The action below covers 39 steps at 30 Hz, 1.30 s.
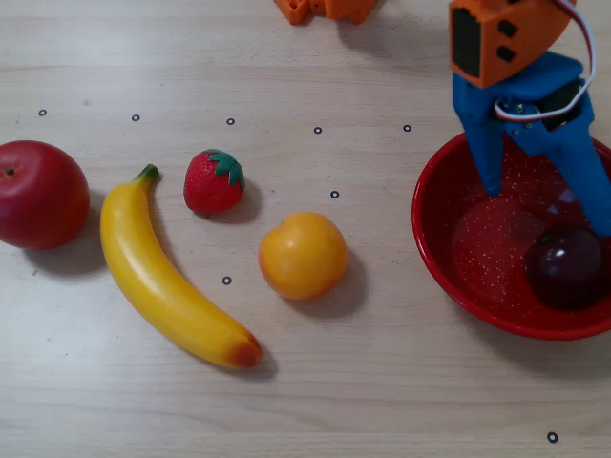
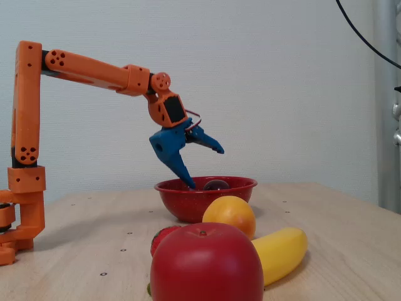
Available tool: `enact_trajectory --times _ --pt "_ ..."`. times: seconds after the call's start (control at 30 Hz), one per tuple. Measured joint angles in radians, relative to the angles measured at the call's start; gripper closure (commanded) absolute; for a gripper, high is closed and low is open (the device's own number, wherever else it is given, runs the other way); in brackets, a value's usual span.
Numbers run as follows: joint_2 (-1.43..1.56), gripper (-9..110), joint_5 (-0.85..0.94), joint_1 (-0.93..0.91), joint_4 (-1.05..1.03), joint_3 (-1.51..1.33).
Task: Put plum in the red bowl.
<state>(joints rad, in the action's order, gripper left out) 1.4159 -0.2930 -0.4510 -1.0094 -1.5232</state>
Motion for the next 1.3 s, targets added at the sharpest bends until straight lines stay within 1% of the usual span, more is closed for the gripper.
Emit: enact_trajectory --times 0.17,0.23,0.37,0.47,0.63,0.8,1.03,1.3 --pt "0.086 95 0.067 0.003 -0.041 0.029" --pt "0.172 101 0.086 0.012 -0.055 0.029" --pt "0.325 101 0.130 0.069 -0.055 0.008" --pt "0.445 101 0.152 0.115 -0.055 -0.101" --pt "0.673 101 0.181 0.172 -0.040 -0.327" --pt "0.979 101 0.181 0.239 0.080 -0.638" --pt "1.301 101 0.179 0.345 0.183 -0.999" --pt "1.617 101 0.144 0.422 0.304 -1.356"
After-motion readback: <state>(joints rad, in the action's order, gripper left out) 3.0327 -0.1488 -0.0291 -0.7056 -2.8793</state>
